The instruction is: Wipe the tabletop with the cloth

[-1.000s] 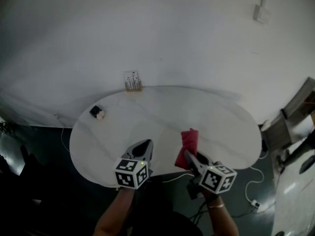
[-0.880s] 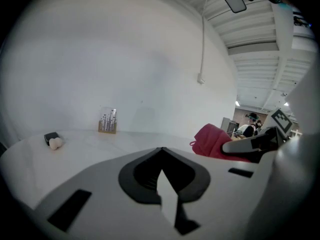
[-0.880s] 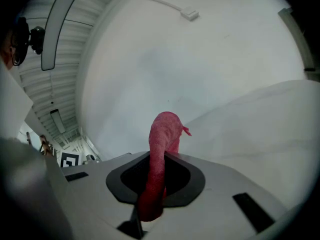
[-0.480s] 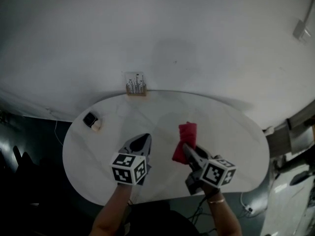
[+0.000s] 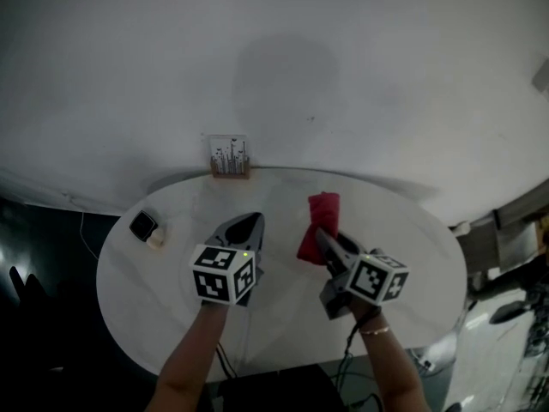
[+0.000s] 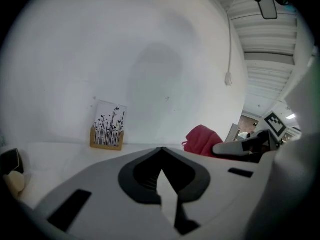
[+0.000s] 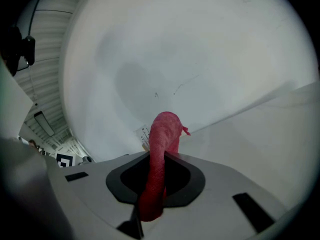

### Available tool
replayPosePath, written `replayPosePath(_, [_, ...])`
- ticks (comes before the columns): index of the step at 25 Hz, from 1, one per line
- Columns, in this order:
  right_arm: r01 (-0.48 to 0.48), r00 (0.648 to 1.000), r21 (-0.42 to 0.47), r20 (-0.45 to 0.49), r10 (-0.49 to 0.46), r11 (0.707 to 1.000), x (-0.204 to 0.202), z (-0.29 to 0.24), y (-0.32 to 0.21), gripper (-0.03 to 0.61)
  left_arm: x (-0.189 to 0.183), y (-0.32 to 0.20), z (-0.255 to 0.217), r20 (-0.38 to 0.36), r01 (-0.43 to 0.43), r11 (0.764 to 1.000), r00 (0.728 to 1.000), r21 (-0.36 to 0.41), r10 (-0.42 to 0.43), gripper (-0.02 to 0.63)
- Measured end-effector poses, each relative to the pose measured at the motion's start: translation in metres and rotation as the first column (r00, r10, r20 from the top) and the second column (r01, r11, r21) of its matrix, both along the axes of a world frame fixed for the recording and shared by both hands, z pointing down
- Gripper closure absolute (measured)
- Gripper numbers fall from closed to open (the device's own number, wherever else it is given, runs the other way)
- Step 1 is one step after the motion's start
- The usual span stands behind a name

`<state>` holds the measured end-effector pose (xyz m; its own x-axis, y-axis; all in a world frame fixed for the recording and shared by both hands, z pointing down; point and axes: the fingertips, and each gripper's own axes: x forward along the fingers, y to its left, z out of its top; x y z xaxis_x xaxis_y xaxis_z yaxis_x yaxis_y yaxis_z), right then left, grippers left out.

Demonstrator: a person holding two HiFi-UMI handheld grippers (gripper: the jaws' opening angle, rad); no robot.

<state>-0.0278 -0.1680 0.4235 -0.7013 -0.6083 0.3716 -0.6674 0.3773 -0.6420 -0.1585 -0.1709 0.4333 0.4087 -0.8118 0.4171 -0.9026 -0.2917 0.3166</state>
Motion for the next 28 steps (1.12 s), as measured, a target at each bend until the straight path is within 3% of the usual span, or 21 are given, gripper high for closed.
replayPosePath(18, [0.136, 0.988, -0.015, -0.069, -0.137, 0.991, -0.033, 0.039, -0.107, 0.531, 0.009, -0.079, 0.031, -0.002, 0.011, 0.999, 1.000, -0.039, -0.011, 0.612])
replayPosePath(28, [0.216, 0.970, -0.044, -0.106, -0.219, 0.975, -0.070, 0.062, -0.122, 0.531, -0.009, -0.098, 0.047, -0.002, 0.059, 0.995, 0.998, -0.084, -0.059, 0.612])
